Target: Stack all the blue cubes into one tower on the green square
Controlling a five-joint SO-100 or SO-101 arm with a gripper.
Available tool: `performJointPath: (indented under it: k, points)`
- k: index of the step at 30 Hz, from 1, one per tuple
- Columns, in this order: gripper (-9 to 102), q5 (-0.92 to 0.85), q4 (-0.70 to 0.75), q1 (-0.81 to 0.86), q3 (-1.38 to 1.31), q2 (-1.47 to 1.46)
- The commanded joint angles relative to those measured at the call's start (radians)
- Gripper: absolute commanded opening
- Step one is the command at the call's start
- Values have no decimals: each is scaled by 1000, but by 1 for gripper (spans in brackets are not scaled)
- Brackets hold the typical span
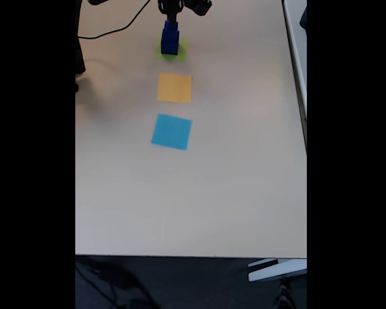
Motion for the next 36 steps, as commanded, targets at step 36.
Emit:
performJointPath:
  k: [36]
  points:
    - [0, 12, -83, -25, 81, 61]
